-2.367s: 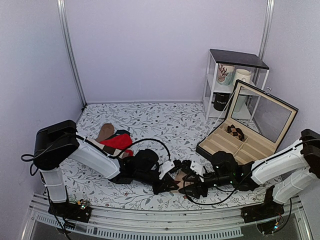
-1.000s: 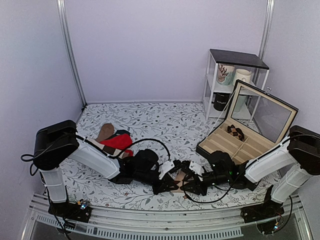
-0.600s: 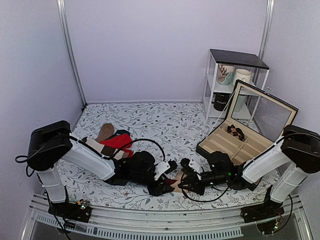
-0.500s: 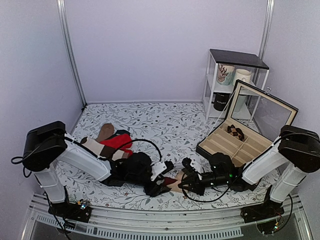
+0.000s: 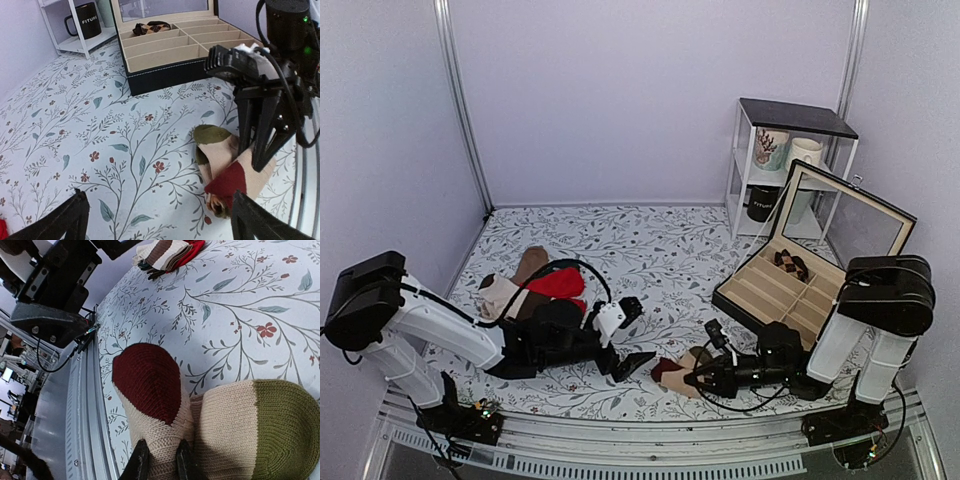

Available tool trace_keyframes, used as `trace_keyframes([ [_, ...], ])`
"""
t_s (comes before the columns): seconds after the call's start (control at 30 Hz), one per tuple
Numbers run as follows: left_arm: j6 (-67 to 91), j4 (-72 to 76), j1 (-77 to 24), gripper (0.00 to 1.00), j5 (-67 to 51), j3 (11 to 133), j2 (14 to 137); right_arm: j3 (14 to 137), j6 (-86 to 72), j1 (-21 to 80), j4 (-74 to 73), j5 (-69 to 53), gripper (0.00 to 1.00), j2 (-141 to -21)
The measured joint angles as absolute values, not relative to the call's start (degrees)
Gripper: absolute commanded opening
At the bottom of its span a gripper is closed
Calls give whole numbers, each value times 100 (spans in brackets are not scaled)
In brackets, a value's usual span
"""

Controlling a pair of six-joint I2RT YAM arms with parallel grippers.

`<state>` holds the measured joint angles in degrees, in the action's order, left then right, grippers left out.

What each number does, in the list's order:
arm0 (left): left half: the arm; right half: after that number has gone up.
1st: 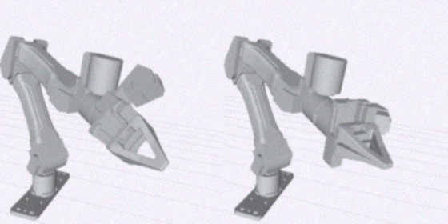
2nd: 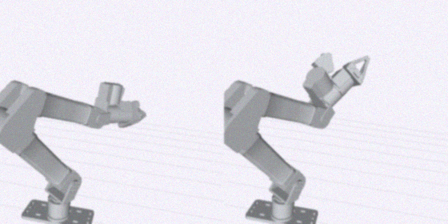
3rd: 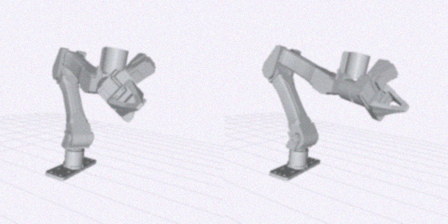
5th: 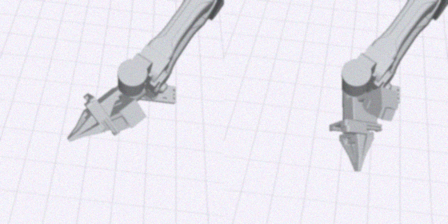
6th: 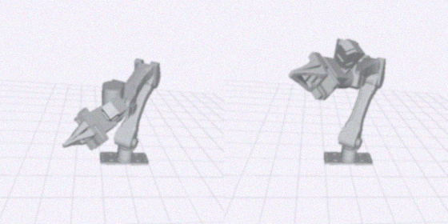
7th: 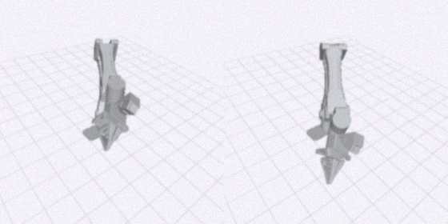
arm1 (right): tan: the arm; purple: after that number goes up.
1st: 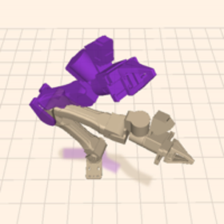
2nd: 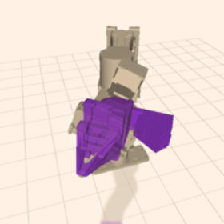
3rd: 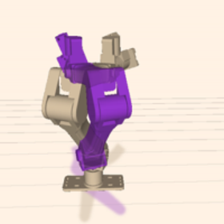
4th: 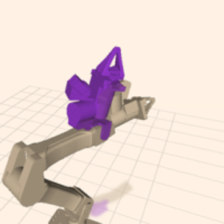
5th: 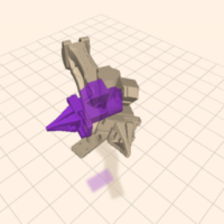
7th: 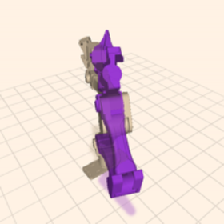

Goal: Roll the socks
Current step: Roll a pair of socks at the center of the board.

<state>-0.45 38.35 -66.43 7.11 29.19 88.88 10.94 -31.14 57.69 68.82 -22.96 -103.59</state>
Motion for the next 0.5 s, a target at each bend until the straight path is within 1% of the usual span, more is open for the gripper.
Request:
trace_keyframes([
  [0.1,-62,3833,-6639,100,405,2936,9000,860,-3529,5769,7756,-2296,11,-10787],
  [0.2,-152,4014,-6632,97,-272,2873,8995,766,-3835,5769,8315,-2290,11,-11104],
  [0.33,-344,4077,-6632,90,-980,2871,9032,749,-4045,5769,8508,-2281,11,-11216],
  [0.5,-565,4064,-6635,90,-1525,3208,9601,749,-4123,5767,8512,-2268,11,-11220],
])
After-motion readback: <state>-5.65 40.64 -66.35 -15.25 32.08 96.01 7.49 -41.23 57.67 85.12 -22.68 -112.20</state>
